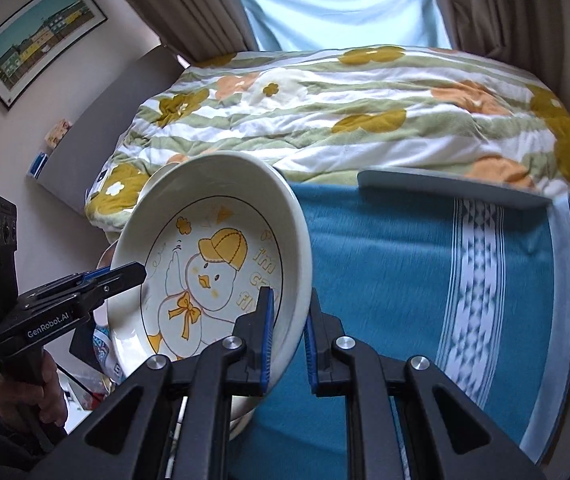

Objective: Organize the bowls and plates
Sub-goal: 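Lift the duck-drawing plate with the left gripper over the plate stack, then lower the duck-drawing plate onto the plate stack with the left gripper, then reach the left gripper to the pink square bowl rim and close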

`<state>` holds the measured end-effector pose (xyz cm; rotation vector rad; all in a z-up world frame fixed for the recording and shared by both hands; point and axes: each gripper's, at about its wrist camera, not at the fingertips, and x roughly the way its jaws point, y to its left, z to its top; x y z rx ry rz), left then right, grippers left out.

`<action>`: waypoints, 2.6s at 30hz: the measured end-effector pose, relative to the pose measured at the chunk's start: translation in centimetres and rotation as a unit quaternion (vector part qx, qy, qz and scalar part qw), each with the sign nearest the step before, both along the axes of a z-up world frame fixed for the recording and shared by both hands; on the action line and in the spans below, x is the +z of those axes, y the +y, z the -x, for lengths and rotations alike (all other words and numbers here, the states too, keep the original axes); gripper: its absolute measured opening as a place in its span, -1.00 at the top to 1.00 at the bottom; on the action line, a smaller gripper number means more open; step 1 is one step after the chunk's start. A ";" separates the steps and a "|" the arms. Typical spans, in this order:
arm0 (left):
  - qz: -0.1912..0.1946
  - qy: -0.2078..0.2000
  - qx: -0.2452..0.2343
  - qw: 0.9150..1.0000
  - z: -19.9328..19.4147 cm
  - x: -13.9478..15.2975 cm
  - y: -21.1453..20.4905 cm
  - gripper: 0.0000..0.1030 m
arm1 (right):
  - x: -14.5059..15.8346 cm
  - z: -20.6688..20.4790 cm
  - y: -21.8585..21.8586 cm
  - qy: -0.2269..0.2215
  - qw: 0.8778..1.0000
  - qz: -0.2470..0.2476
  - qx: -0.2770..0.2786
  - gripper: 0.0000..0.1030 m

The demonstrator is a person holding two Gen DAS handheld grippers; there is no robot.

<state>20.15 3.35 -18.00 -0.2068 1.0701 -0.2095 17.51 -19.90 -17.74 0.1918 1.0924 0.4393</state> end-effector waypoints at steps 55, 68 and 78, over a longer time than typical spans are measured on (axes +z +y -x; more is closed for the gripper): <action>-0.224 0.010 -0.062 0.973 5.8 -8.7 0.6 0.64 | -7.0 8.1 8.0 0.023 0.991 0.129 -0.021 0.75; -0.185 -0.004 -0.029 0.982 5.8 -4.0 1.3 0.63 | -3.6 7.3 6.4 -0.001 0.998 0.057 -0.028 0.74; -0.146 -0.058 0.077 0.985 8.0 2.3 5.3 -0.99 | 1.7 5.5 6.5 -0.078 0.996 0.020 0.025 -0.92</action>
